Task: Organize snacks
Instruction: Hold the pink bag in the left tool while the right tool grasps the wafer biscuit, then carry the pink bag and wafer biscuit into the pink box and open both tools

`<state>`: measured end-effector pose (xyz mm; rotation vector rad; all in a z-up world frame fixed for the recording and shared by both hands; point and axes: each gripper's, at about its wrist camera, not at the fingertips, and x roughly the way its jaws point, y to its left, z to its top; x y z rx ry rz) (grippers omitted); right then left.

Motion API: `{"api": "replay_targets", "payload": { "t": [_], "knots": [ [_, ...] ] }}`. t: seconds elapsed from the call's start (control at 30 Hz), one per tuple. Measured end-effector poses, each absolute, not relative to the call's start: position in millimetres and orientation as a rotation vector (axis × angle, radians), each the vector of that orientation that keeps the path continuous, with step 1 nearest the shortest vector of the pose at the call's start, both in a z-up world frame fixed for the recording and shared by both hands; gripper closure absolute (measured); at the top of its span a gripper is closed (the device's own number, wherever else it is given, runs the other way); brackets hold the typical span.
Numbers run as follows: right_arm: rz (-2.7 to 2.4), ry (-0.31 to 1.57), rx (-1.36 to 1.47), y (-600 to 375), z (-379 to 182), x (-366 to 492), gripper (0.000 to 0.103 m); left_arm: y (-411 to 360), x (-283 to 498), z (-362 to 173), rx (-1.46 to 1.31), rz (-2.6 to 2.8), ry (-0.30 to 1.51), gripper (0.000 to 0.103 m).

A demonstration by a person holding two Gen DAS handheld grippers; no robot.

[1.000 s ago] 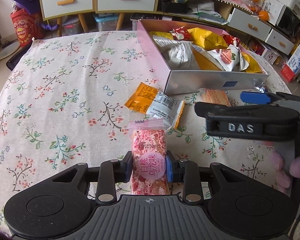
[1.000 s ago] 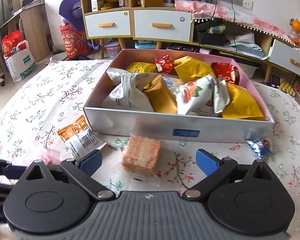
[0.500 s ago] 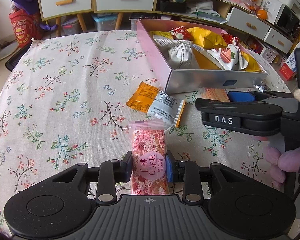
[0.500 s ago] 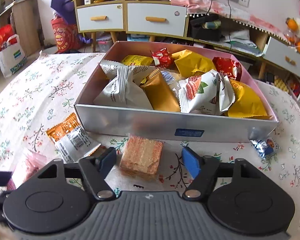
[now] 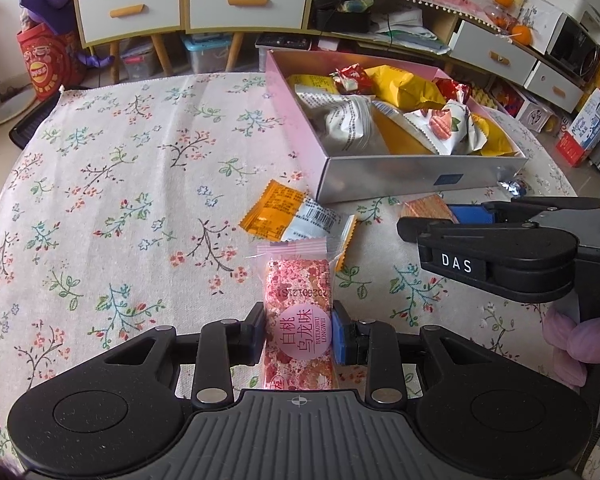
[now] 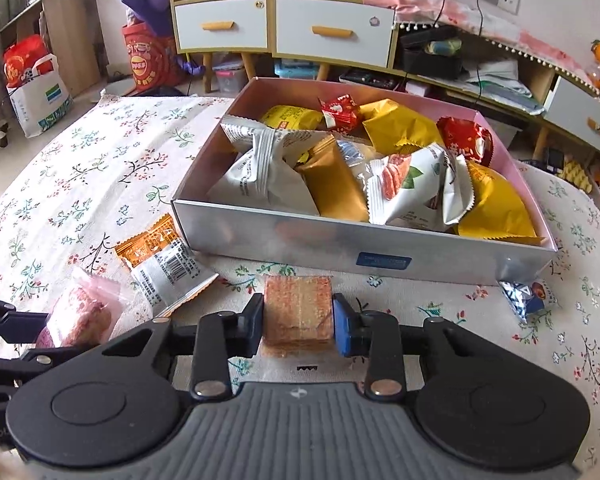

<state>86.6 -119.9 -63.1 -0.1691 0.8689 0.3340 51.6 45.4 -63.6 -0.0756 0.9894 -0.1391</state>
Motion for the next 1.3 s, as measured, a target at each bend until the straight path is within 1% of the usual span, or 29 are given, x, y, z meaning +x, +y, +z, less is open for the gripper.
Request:
{"api": "replay_targets", "payload": {
  "t": [0.27,0.5,0.67,0.93,1.1,1.3],
  "knots": [
    [0.307,0.913,-0.151,-130,-56,89,0.071,43,55,-56,-0.083,-0.145,0.975,0.073],
    [0.299,0.917,-0.085,-142,-43,90,0.071,47,61,-43,-0.125,-0.139,0.94,0.073],
    [0.303,0.882,0.004,-151,-29,92,0.071,52,68,-31,-0.177,-0.128,0.894,0.073],
    [0.305,0.835,0.207,-166,-15,110,0.071,46,76,-21,-0.235,-0.132,0.87,0.073],
    [0.294,0.778,0.276,-169,-14,122,0.071,39,79,-21,-0.233,-0.134,0.868,0.074],
    [0.266,0.759,0.358,-176,-25,134,0.071,36,84,-22,-0.238,-0.127,0.869,0.074]
  ]
}}
